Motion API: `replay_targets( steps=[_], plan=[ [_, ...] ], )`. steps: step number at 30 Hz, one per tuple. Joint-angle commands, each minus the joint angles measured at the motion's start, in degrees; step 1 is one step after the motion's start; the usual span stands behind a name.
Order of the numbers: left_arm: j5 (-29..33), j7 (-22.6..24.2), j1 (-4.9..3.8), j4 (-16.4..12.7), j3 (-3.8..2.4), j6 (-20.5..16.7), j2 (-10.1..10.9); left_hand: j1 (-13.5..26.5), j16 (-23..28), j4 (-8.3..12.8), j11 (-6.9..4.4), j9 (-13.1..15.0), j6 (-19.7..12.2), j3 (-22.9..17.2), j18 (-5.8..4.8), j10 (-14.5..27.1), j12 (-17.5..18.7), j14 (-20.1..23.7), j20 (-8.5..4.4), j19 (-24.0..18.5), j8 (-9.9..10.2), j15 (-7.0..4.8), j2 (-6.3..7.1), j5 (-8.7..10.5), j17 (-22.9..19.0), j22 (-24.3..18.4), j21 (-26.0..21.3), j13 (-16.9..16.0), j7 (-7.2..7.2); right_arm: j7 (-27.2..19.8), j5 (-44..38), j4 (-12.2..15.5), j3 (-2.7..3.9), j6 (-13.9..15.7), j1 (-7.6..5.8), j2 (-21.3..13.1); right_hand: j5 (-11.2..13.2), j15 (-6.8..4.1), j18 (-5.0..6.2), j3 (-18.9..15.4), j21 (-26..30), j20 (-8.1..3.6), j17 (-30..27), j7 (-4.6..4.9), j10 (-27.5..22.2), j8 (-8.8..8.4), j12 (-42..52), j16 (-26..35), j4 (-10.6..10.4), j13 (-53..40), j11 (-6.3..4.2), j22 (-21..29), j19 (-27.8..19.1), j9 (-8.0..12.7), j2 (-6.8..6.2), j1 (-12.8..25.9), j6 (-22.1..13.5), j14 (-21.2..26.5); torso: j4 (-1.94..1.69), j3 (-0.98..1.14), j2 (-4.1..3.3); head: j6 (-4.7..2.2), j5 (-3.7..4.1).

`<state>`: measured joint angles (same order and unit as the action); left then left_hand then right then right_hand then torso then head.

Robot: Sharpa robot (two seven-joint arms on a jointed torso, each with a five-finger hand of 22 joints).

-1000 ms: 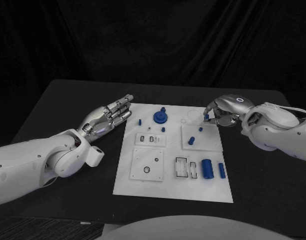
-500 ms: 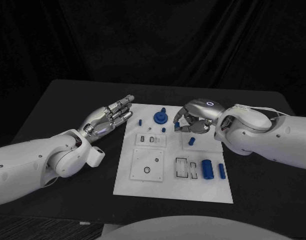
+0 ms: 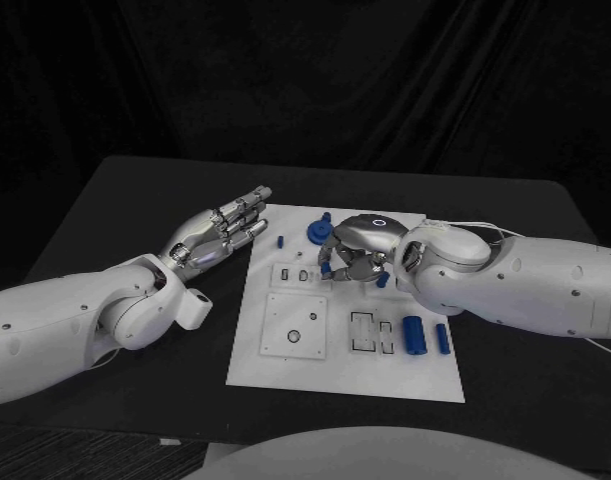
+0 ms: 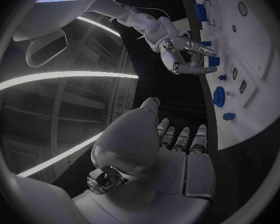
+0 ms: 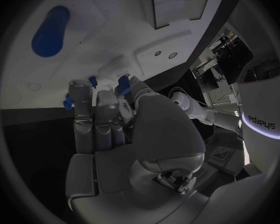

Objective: Assemble the parts on the task board

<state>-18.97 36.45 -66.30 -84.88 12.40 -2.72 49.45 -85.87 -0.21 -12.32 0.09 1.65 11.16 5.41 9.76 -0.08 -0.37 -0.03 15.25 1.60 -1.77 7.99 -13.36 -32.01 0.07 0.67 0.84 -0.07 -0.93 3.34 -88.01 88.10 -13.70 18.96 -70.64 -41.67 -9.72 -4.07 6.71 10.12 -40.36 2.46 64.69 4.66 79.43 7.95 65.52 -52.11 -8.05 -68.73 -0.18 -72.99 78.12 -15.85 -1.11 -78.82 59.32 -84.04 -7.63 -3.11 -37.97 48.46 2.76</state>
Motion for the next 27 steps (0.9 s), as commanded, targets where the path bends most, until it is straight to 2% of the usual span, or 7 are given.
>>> replay_targets(
  steps=[1, 7, 13, 18, 22, 27],
  plan=[
    [0.01, 0.65, 0.04, -0.08, -0.05, 0.70, -0.17, 0.06, 0.21, 0.03, 0.51, 0.00, -0.12, -0.11, 0.59, 0.08, 0.37, 0.03, 0.32, 0.00, -0.08, 0.41, 0.57, -0.31, -0.07, 0.09, 0.34, 0.07, -0.13, 1.36, -0.22, -0.89, 0.06, -1.75, 0.25, 0.85, -0.34, 0.24, 1.15, -0.01, 0.38, 0.06, -0.11, -0.10, -0.32, -0.28, -0.31, 0.26, 0.29, 0.16, -0.01, 0.10, -0.27, -2.36, -0.02, -0.57, 0.34, -1.74, 0.08, 0.06, 0.07, 0.18, -0.29],
    [0.01, 0.60, 0.04, -0.02, -0.05, 0.82, -0.25, 0.03, 0.21, 0.13, 0.54, -0.01, -0.18, -0.19, 0.59, 0.08, 0.37, 0.03, 0.35, 0.01, -0.07, 0.45, 0.57, -0.35, -0.07, 0.09, 0.35, 0.07, -0.14, 2.26, -1.77, -2.01, 0.06, -2.15, 0.41, 1.98, -0.76, 0.32, 1.19, -0.09, 0.81, 0.11, -0.34, 0.05, -0.46, -0.70, -0.55, 0.58, 0.33, 0.33, 0.10, 0.17, -0.34, -2.24, -0.25, -0.46, 0.06, -1.68, 0.30, 0.02, -0.03, 0.40, -0.60],
    [0.01, 0.55, 0.04, 0.10, -0.05, 1.05, -0.42, 0.03, 0.21, 0.13, 0.54, -0.01, -0.18, -0.19, 0.59, 0.08, 0.37, 0.03, 0.35, 0.01, -0.07, 0.45, 0.57, -0.35, -0.07, 0.09, 0.35, 0.07, -0.14, 3.20, -2.21, -2.33, 0.06, -2.71, 0.50, 2.38, -1.30, 0.40, 1.25, -0.03, 1.32, 0.16, -0.61, 0.19, -0.63, -1.13, -0.82, 0.96, 0.50, 0.53, 0.20, 0.27, -0.44, -2.10, -0.39, -0.54, -0.20, -1.62, -0.09, 0.11, -0.18, 0.26, -0.32],
    [0.01, 0.53, 0.04, 0.13, -0.05, 1.11, -0.47, 0.02, 0.21, 0.19, 0.57, -0.02, -0.24, -0.26, 0.59, 0.08, 0.37, 0.03, 0.36, -0.01, -0.06, 0.47, 0.55, -0.36, -0.07, 0.08, 0.33, 0.07, -0.14, 3.72, -2.31, -2.46, 0.06, -3.03, 0.53, 2.50, -1.75, 0.47, 1.30, 0.09, 1.81, 0.21, -0.84, 0.31, -0.79, -1.46, -1.07, 1.28, 0.69, 0.71, 0.29, 0.37, -0.54, -1.99, -0.47, -0.69, -0.39, -1.54, -0.01, 0.02, -0.06, 0.29, -0.35],
    [0.01, 0.49, 0.04, 0.16, -0.05, 1.17, -0.49, 0.02, 0.21, 0.19, 0.57, -0.02, -0.24, -0.26, 0.59, 0.08, 0.37, 0.03, 0.36, -0.01, -0.06, 0.47, 0.55, -0.36, -0.07, 0.08, 0.33, 0.07, -0.14, 4.11, -3.25, -2.68, 0.06, -3.27, 0.54, 2.65, -1.95, 0.51, 1.34, 0.13, 2.13, 0.24, -0.93, 0.38, -0.85, -1.63, -1.13, 1.41, 0.77, 0.74, 0.35, 0.44, -0.62, -1.94, -0.52, -0.72, -0.48, -1.51, 0.09, 0.05, -0.08, 0.35, -0.34],
    [0.01, 0.47, 0.04, 0.23, -0.05, 1.24, -0.60, 0.02, 0.21, 0.19, 0.57, -0.02, -0.24, -0.26, 0.59, 0.08, 0.37, 0.03, 0.36, -0.01, -0.06, 0.47, 0.55, -0.36, -0.07, 0.08, 0.33, 0.07, -0.14, 4.35, -4.21, -2.89, 0.06, -3.32, 0.57, 2.87, -1.93, 0.57, 1.36, 0.05, 2.34, 0.28, -1.11, 0.48, -0.94, -1.79, -1.29, 1.67, 0.67, 0.86, 0.45, 0.48, -0.66, -1.89, -0.62, -0.48, -0.53, -1.45, -0.04, 0.08, -0.01, 0.39, -0.18]
  ],
)
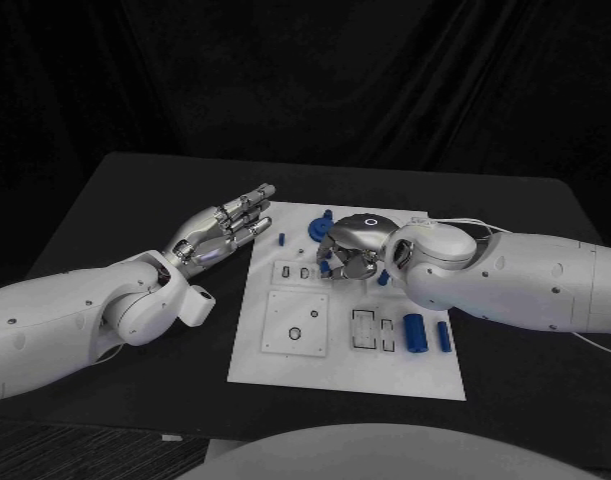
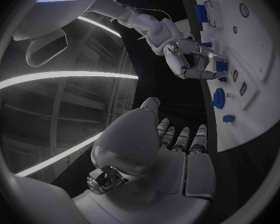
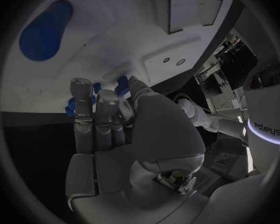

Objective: Assemble the parts on the task board

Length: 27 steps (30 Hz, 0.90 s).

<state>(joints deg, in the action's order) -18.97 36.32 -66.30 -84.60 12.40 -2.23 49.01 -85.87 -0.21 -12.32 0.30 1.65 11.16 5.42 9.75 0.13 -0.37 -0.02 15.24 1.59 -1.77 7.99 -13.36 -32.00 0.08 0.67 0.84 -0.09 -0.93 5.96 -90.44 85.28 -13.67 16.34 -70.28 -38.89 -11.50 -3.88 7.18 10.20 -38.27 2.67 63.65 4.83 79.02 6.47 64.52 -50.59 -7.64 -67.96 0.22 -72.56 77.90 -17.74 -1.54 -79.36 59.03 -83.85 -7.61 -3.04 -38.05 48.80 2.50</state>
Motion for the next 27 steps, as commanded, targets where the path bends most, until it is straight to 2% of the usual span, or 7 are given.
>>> replay_targets(
  steps=[1, 11, 14, 21, 27],
  plan=[
    [0.01, 0.60, 0.04, -0.02, -0.05, 0.77, -0.19, 0.02, 0.21, 0.20, 0.36, -0.02, -0.24, -0.27, 0.59, -0.13, 0.37, 0.02, 0.37, -0.01, -0.06, 0.47, 0.55, -0.36, -0.08, 0.08, 0.33, 0.09, -0.14, 1.76, -1.90, -0.11, 0.03, -0.71, 0.22, 0.15, -0.16, 0.38, 0.89, -0.03, 0.26, 0.07, -0.08, 0.31, -0.54, -0.31, -0.31, 0.15, 0.26, 0.10, 0.04, 0.05, -0.45, -0.01, -0.19, 0.06, -0.23, -1.65, -0.05, 0.00, 0.07, 0.05, 0.08],
    [0.01, 0.53, 0.04, 0.13, -0.05, 0.86, -0.30, 0.00, 0.21, 0.27, 0.38, -0.03, -0.34, -0.35, 0.59, -0.13, 0.37, 0.02, 0.39, -0.01, -0.03, 0.50, 0.52, -0.37, -0.08, 0.08, 0.33, 0.09, -0.14, 1.82, -2.27, -0.42, 0.03, -1.21, 0.38, 0.49, 0.06, 0.51, 0.93, -0.17, 0.75, 0.18, -0.33, 0.51, -0.63, -0.88, -0.43, 0.51, 0.21, 0.19, 0.19, 0.13, -0.55, 0.19, -0.50, 0.40, -0.71, -1.57, -0.01, -0.02, 0.05, 0.09, -0.03],
    [0.01, 0.53, 0.04, 0.16, -0.05, 0.88, -0.31, 0.00, 0.21, 0.27, 0.38, -0.03, -0.34, -0.35, 0.59, -0.13, 0.37, 0.02, 0.39, -0.01, -0.03, 0.50, 0.52, -0.37, -0.08, 0.08, 0.33, 0.09, -0.14, 1.75, -2.29, -0.59, 0.03, -1.54, 0.41, 0.63, 0.79, 0.72, 0.99, -0.39, 1.44, 0.35, -0.71, 0.88, -0.84, -1.82, -0.72, 1.04, 0.07, 0.40, 0.47, 0.27, -0.70, 0.53, -0.82, 0.92, -1.77, -1.43, 0.00, -0.01, 0.03, 0.13, -0.04],
    [0.01, 0.52, 0.04, 0.25, -0.05, 0.92, -0.40, 0.00, 0.21, 0.27, 0.38, -0.03, -0.34, -0.35, 0.59, -0.13, 0.37, 0.02, 0.39, -0.01, -0.03, 0.50, 0.52, -0.37, -0.08, 0.08, 0.33, 0.09, -0.14, 1.70, -2.31, -0.75, 0.03, -2.18, 0.48, 0.78, 1.87, 0.73, 1.11, -0.69, 2.23, 0.46, -1.14, 1.18, -1.01, -2.90, -0.97, 1.62, -0.08, 0.60, 0.38, 0.40, -0.81, 1.05, -1.22, 1.46, -3.48, -1.29, -0.03, -0.02, 0.03, 0.17, 0.03],
    [0.02, 0.47, 0.04, 0.30, -0.05, 0.93, -0.45, 0.00, 0.21, 0.34, 0.42, -0.04, -0.42, -0.45, 0.59, -0.13, 0.37, 0.02, 0.41, 0.01, -0.01, 0.53, 0.49, -0.37, -0.08, 0.09, 0.34, 0.09, -0.15, 1.65, -2.31, -0.80, 0.03, -2.49, 0.52, 0.79, 2.89, 0.64, 1.22, -0.96, 3.16, 0.46, -1.56, 1.45, -1.21, -3.03, -1.29, 2.18, -0.04, 0.84, 0.23, 0.55, -0.88, 2.06, -1.64, 1.65, -6.27, -1.17, 0.03, -0.04, 0.09, 0.27, -0.06]
  ],
)
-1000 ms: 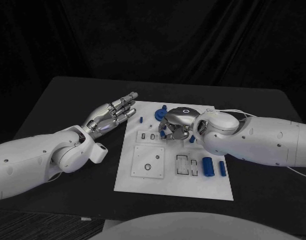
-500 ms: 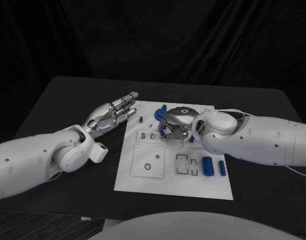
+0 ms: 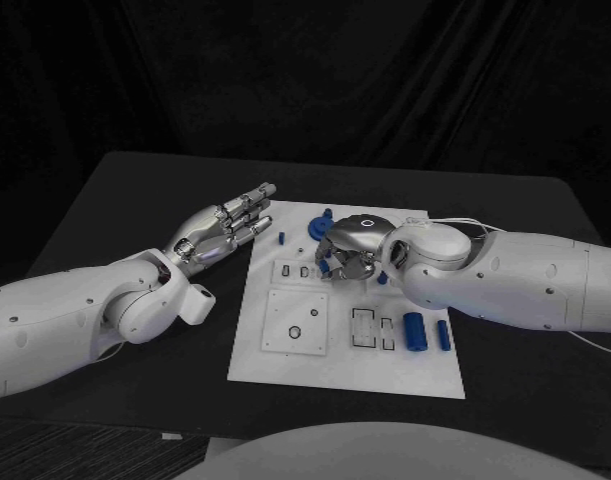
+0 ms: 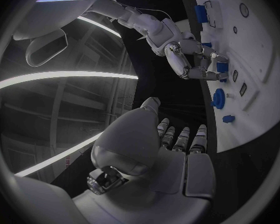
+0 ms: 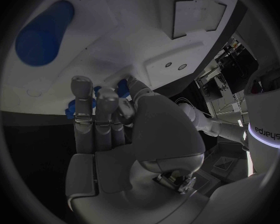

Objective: Assemble the parts on the task board

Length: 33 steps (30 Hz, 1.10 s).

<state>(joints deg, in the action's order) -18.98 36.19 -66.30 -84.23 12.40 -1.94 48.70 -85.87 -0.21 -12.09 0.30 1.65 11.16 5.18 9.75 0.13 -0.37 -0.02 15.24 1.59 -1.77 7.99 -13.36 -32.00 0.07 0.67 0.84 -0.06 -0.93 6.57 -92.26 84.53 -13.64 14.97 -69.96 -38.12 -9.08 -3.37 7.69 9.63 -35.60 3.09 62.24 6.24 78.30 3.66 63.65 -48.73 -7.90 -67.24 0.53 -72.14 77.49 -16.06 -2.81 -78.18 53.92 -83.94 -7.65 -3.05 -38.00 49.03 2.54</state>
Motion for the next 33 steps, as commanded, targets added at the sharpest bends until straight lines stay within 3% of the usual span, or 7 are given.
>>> replay_targets(
  steps=[1, 11, 14, 15, 23, 31, 33],
  plan=[
    [0.02, 0.59, 0.04, -0.07, -0.05, 0.65, -0.14, 0.00, 0.21, 0.11, 0.42, -0.04, -0.42, -0.21, 0.59, -0.13, 0.37, 0.02, 0.41, 0.01, -0.01, 0.53, 0.49, -0.37, -0.07, 0.09, 0.34, 0.06, -0.15, 1.02, -0.50, -0.06, 0.00, -1.15, 0.21, 0.01, 0.49, 0.13, 0.71, -0.39, 0.49, 0.05, -0.15, 0.04, -0.50, -0.21, -0.42, 0.33, 0.23, 0.12, -0.07, 0.13, -0.46, 0.39, -0.38, 0.48, -1.19, -1.07, 0.06, -0.03, 0.04, 0.02, -0.13],
    [0.02, 0.54, 0.04, 0.04, -0.05, 0.58, -0.11, 0.01, 0.21, 0.17, 0.45, -0.05, -0.50, -0.27, 0.58, -0.13, 0.37, 0.02, 0.43, -0.01, 0.01, 0.56, 0.48, -0.37, -0.07, 0.08, 0.33, 0.06, -0.17, 0.67, -0.50, -0.05, -0.01, -0.17, 0.24, -0.49, 5.53, -0.10, 0.85, -2.38, 2.47, -0.11, -0.97, -0.44, -0.97, -0.21, -1.36, 1.34, -0.67, 0.87, -0.49, 0.30, -0.36, 4.17, -1.61, 1.65, -10.55, -0.86, 0.00, -0.01, 0.02, 0.08, -0.13],
    [0.02, 0.53, 0.04, 0.04, -0.05, 0.51, -0.06, 0.01, 0.21, 0.17, 0.45, -0.05, -0.50, -0.27, 0.58, -0.13, 0.37, 0.02, 0.43, -0.01, 0.01, 0.56, 0.48, -0.37, -0.07, 0.08, 0.33, 0.06, -0.17, 0.36, -0.50, 0.08, -0.01, 0.87, 0.25, -0.95, 5.90, -0.19, 0.85, -2.73, 2.49, -0.18, -0.98, -0.68, -0.95, -0.26, -1.38, 1.33, -1.14, 0.89, -0.66, 0.24, -0.27, 4.86, -1.98, 1.90, -12.45, -0.87, 0.00, 0.00, 0.03, 0.03, -0.25],
    [0.02, 0.51, 0.04, 0.03, -0.05, 0.50, -0.04, 0.01, 0.21, 0.17, 0.45, -0.05, -0.50, -0.27, 0.58, -0.13, 0.37, 0.02, 0.43, -0.01, 0.01, 0.56, 0.48, -0.37, -0.07, 0.08, 0.33, 0.06, -0.17, 0.25, -0.50, 0.13, -0.01, 1.30, 0.24, -1.11, 6.18, -0.36, 0.82, -3.20, 2.58, -0.26, -0.96, -0.91, -0.85, -0.35, -1.31, 1.26, -2.15, 0.85, -0.77, 0.19, -0.18, 5.86, -2.68, 2.40, -15.42, -0.91, 0.01, 0.01, 0.01, 0.00, -0.27],
    [0.02, 0.22, 0.04, -0.67, -0.05, 0.32, 0.35, 0.03, 0.21, 0.26, 0.42, -0.04, -0.44, -0.33, 0.58, -0.13, 0.37, 0.02, 0.49, 0.03, 0.00, 0.59, 0.53, -0.35, -0.07, 0.09, 0.36, 0.06, -0.22, -0.83, -0.50, 3.04, 0.03, 6.25, 0.04, -4.54, 6.17, -0.75, 0.83, -3.23, 2.89, -0.65, -0.86, -1.76, -0.67, -0.41, -1.40, 1.07, -4.72, 0.93, -1.41, 0.04, 0.11, 7.26, -4.33, 1.29, -18.45, -1.07, 0.02, 0.00, 0.01, -0.86, -0.32],
    [-0.06, -0.28, -0.22, -1.43, -0.07, -1.81, 0.73, 0.14, 0.21, 0.50, 0.33, 0.03, -0.04, -0.38, 0.58, -0.13, 0.37, 0.02, 0.80, 0.21, -0.10, 0.67, 0.86, -0.38, -0.07, 0.17, 0.49, 0.06, -0.41, -2.47, 1.04, 8.97, 0.19, 10.81, -2.98, -10.59, 6.20, -0.89, 0.84, -3.30, 3.73, -0.81, -1.26, -2.12, -0.93, -0.31, -1.91, 1.79, -7.74, 1.27, -1.64, 0.03, -0.08, 8.03, -5.37, 0.26, -19.40, -0.71, 0.19, 0.03, 0.19, -1.20, -0.15],
    [-0.64, -0.95, -0.50, -2.12, -0.08, -3.69, 1.05, 0.56, 0.21, 0.75, 0.16, 0.07, 0.29, -0.49, 0.57, -0.13, 0.37, 0.02, 1.40, 0.89, -0.20, 1.36, 1.34, -0.46, -0.07, 0.42, 0.96, 0.06, -0.77, -2.86, 2.22, 9.95, 0.20, 11.15, -4.00, -11.87, 6.19, -0.84, 0.90, -3.22, 4.45, -0.79, -1.41, -2.13, -1.13, -0.05, -2.19, 2.09, -8.27, 1.46, -1.61, 0.18, -0.31, 7.83, -5.26, -0.01, -18.07, -0.51, 0.16, 0.02, 0.17, -1.62, -0.15]
  ],
)
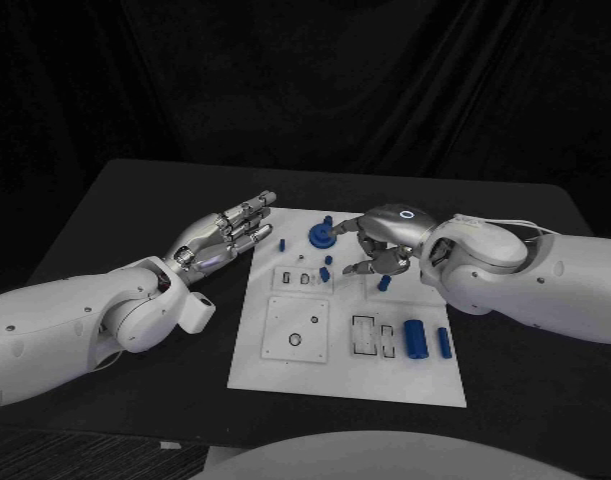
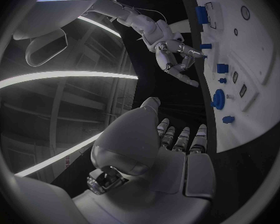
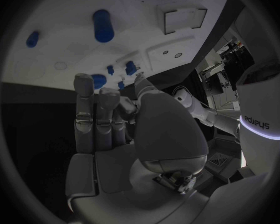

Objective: Assemble the parts on the task board

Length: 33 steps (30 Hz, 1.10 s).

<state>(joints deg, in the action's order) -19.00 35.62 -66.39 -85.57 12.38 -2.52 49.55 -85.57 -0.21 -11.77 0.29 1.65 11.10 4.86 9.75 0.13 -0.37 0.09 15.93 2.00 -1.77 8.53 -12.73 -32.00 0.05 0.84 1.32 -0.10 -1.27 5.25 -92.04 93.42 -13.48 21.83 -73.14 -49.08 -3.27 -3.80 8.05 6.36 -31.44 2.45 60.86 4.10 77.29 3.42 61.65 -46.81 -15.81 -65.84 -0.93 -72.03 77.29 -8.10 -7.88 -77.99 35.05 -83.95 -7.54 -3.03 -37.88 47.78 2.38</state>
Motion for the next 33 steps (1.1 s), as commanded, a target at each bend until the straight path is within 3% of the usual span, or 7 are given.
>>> replay_targets(
  steps=[1, 9, 19, 25, 29, 30, 33],
  plan=[
    [-1.40, -1.22, -0.71, -1.43, -0.07, -4.68, 0.57, 0.60, 0.21, 0.39, 0.10, 0.07, 0.39, -0.18, 0.54, -0.13, 0.37, -0.09, 0.85, 0.96, -0.20, 1.33, 0.87, -0.49, -0.05, 0.41, 0.81, 0.10, -0.55, -1.75, 2.74, 1.62, 0.05, 4.27, -1.58, -1.79, 0.37, -0.37, 0.53, 0.10, 0.36, -0.14, 0.12, 0.16, -0.09, 0.40, -0.07, -0.04, -0.58, -0.06, -0.08, 0.05, -0.16, -0.29, 0.05, -0.22, 1.80, -0.48, 0.06, 0.01, 0.10, -0.52, 0.10],
    [-6.40, -9.43, -5.70, -4.90, -0.08, -12.17, 1.99, 3.13, -1.96, -0.88, 6.53, 0.00, -0.07, -0.42, -2.49, -2.10, -0.16, -6.26, 0.98, 9.32, 0.03, 4.98, 2.48, 1.68, 1.27, 2.80, 6.22, -0.43, 0.56, -1.36, 4.95, 2.73, -0.19, 2.32, -4.55, -7.91, 0.34, 0.09, 0.50, 0.30, 1.10, 0.19, 0.20, 1.00, -0.41, 0.69, 0.03, 0.02, -0.71, -0.22, 0.56, 0.01, -0.46, -0.43, 2.23, 0.74, 4.17, -0.14, 0.26, 0.09, 0.56, -1.55, 0.49],
    [-9.88, -26.59, -11.78, -5.18, -0.08, -6.91, 1.32, 5.61, -15.19, -4.94, 14.96, 0.20, 1.81, 1.28, -2.00, -37.41, -13.32, -39.98, 0.49, 30.15, -0.17, 4.36, 3.22, 9.90, 7.45, 6.75, 17.99, -9.41, -1.29, -0.86, 5.37, 1.80, -0.69, 1.07, -4.82, -10.53, 0.28, 0.09, 0.14, -0.01, -2.13, 0.29, 2.25, 1.23, 0.79, 1.36, 2.33, -3.18, -0.50, -1.93, 0.66, -1.38, 0.84, -0.73, 3.58, 1.08, 7.83, -1.14, 1.30, 0.70, 1.88, -1.88, -0.17],
    [-15.13, -40.32, -13.17, -2.80, -0.08, 0.51, -0.87, 10.82, -29.05, -4.73, 11.02, 0.89, 6.72, 5.25, 0.63, -45.62, -27.08, -48.11, -0.67, 40.65, -1.39, 0.36, 1.53, 16.98, 12.14, 7.42, 20.96, -14.87, -2.95, -0.92, 5.53, 2.01, -0.74, 0.39, -4.60, -11.48, 0.22, 0.11, 0.19, -0.55, -1.64, 0.30, 1.84, 1.22, 0.34, 1.45, 1.54, -2.57, -0.72, -1.22, 0.67, -1.48, 0.89, -0.63, 4.65, 2.80, 8.60, -0.99, 2.65, 1.73, 3.17, -1.36, -0.89],
    [-21.12, -46.91, -13.44, -1.60, -0.08, 2.25, -2.49, 14.10, -39.29, -4.90, 7.77, 3.02, 21.69, 8.50, 0.74, -50.96, -36.19, -53.43, -3.37, 47.57, -5.82, -2.73, 2.59, 19.02, 17.11, 8.95, 24.45, -20.22, -6.34, -1.54, 6.65, 2.43, -0.75, 0.27, -4.41, -12.26, 0.22, 0.17, 0.28, -0.93, -0.78, 0.34, 1.41, 1.29, 0.03, 2.11, 1.09, -1.93, -0.63, -0.79, 0.74, -1.47, 0.78, -0.78, 5.45, 3.51, 10.56, -0.81, 3.39, 2.13, 3.63, -0.98, -1.01],
    [-22.72, -48.19, -13.47, -1.42, -0.08, 2.49, -2.85, 16.75, -44.36, -4.91, 6.19, 5.01, 31.76, 10.70, 0.23, -54.77, -40.60, -57.00, -5.24, 51.14, -9.86, -4.21, 4.03, 23.30, 19.76, 10.02, 26.67, -22.95, -8.29, -1.67, 7.03, 2.53, -0.75, 0.17, -4.37, -12.43, 0.22, 0.17, 0.26, -0.96, -0.90, 0.35, 1.46, 1.31, 0.01, 2.20, 1.07, -2.01, -0.60, -0.77, 0.74, -1.54, 0.82, -0.80, 5.59, 3.53, 10.87, -0.81, 3.59, 2.36, 3.81, -0.76, -1.12],
    [-26.35, -51.74, -13.56, -0.84, -0.08, 3.14, -4.10, 19.76, -58.30, -4.55, 4.75, 5.90, 35.53, 13.09, 0.45, -54.58, -51.02, -55.24, -6.74, 54.22, -10.37, -5.72, 3.87, 27.29, 29.18, 12.69, 30.79, -33.39, -8.14, -1.94, 7.98, 2.84, -0.76, -0.26, -4.21, -12.89, 0.19, 0.17, 0.26, -0.93, -0.86, 0.35, 1.50, 1.36, -0.01, 2.24, 1.04, -2.08, -0.57, -0.73, 0.77, -1.57, 0.82, -0.80, 5.77, 3.50, 11.07, -0.82, 3.92, 2.80, 4.16, -0.22, -1.37]
  ],
)
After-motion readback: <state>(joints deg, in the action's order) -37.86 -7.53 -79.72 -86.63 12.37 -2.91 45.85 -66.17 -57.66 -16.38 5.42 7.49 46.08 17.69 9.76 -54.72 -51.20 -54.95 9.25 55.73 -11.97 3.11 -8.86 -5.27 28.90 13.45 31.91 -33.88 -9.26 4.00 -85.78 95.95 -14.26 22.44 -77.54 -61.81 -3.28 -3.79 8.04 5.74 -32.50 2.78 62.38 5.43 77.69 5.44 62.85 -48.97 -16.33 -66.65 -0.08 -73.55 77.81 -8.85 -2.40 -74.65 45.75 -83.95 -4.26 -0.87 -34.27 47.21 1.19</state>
